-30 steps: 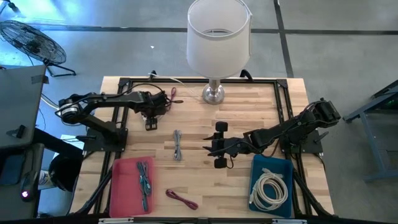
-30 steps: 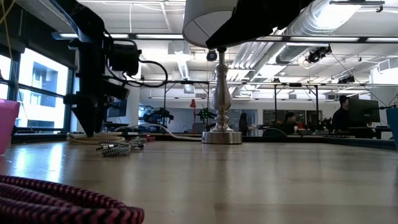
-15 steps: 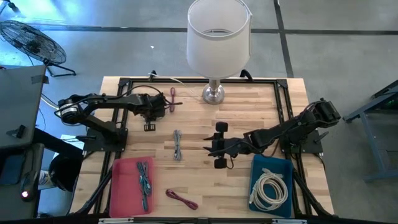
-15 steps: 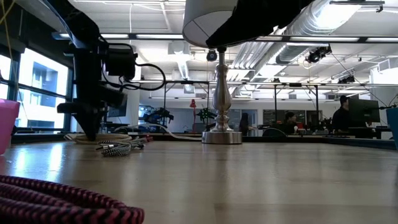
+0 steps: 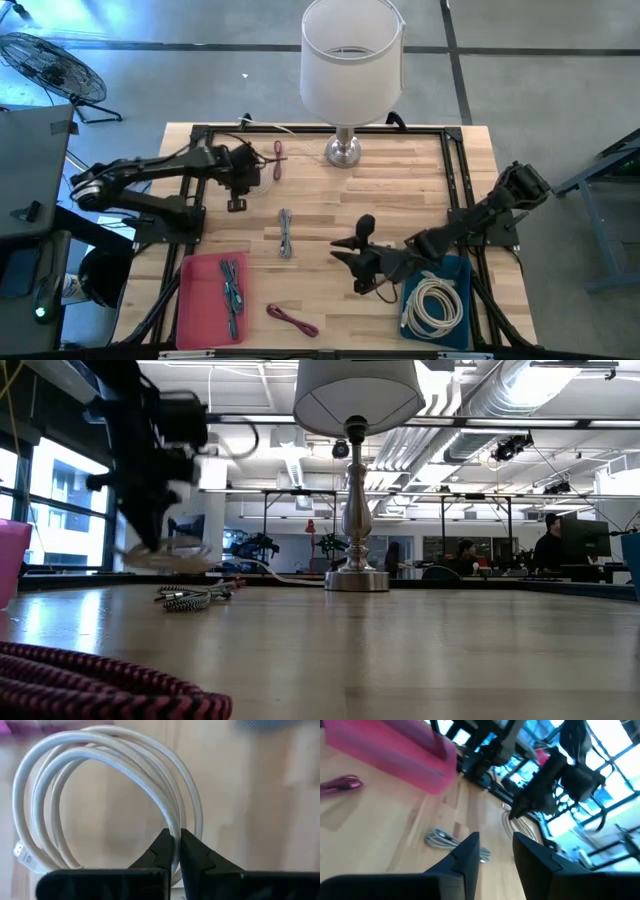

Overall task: Pick & Place USB Port
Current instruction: Put the light brown USB cable into the blue bin

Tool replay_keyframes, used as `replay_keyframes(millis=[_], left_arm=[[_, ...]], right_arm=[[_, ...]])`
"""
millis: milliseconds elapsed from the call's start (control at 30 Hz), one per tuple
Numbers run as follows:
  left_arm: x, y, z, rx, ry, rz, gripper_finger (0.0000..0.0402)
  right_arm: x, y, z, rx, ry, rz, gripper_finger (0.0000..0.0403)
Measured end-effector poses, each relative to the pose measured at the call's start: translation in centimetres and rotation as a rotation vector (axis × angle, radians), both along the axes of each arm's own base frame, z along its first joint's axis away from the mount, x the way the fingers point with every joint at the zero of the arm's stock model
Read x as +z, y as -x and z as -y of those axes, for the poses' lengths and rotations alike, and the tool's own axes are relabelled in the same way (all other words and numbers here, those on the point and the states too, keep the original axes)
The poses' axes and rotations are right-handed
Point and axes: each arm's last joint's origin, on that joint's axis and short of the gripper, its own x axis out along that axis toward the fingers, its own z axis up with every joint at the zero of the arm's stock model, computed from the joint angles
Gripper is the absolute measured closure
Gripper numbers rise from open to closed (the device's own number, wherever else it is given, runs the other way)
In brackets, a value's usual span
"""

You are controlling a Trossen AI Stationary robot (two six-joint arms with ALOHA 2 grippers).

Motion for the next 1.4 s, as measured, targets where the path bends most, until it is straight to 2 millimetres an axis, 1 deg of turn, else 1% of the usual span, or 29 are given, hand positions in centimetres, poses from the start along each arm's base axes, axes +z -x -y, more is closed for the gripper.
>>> replay_keyframes(millis=[100, 233, 367, 467, 600, 733, 833, 933, 1033, 1133, 1200, 1300, 1400], left_arm=[[2.7, 0.2, 0.6, -0.028, 0.020, 0.149, 0.0392], [6.3, 0.6, 2.3, -0.120, -0.004, 0.327, 0.0392], [9.5, 0.8, 4.3, -0.216, -0.034, 0.494, 0.0392], [11.3, 0.7, 6.0, -0.306, -0.056, 0.625, 0.0392], [12.8, 0.0, 8.2, -0.441, -0.066, 0.789, 0.0392], [13.2, -0.8, 10.3, -0.579, -0.055, 0.860, 0.0392], [12.6, -1.7, 12.1, -0.671, -0.052, 0.885, 0.0392], [12.2, -2.6, 13.6, -0.759, -0.069, 0.970, 0.0392], [12.0, -3.4, 14.9, -0.861, -0.080, 1.052, 0.0392], [11.5, -4.2, 15.9, -0.939, -0.074, 1.093, 0.0392], [11.2, -4.7, 16.4, -0.962, -0.066, 1.096, 0.0392], [10.4, -5.3, 16.7, -0.969, -0.055, 1.057, 0.0392], [10.1, -5.7, 16.7, -0.968, -0.055, 1.046, 0.0392]], right_arm=[[0.0, 0.3, -0.4, -0.039, 0.022, 0.009, 0.0297], [0.0, 0.6, -0.3, -0.148, 0.035, 0.031, 0.0297], [0.1, 0.7, 0.0, -0.270, 0.042, 0.065, 0.0297], [0.1, 0.7, 0.0, -0.265, 0.024, 0.071, 0.0294], [0.3, 0.6, -0.1, -0.219, -0.009, 0.080, 0.0278], [0.5, 0.4, -0.1, -0.208, -0.030, 0.096, 0.0245], [0.6, 0.2, 0.2, -0.206, -0.063, 0.110, 0.0212], [0.6, 0.0, 0.5, -0.182, -0.076, 0.101, 0.0181], [0.6, -0.4, 1.0, -0.155, -0.096, 0.102, 0.0160], [0.8, -0.7, 1.3, -0.126, -0.124, 0.115, 0.0154], [0.9, -0.8, 1.5, -0.119, -0.135, 0.122, 0.0154], [1.0, -0.9, 1.5, -0.111, -0.142, 0.128, 0.0156], [1.0, -0.9, 1.5, -0.105, -0.129, 0.123, 0.0159]])
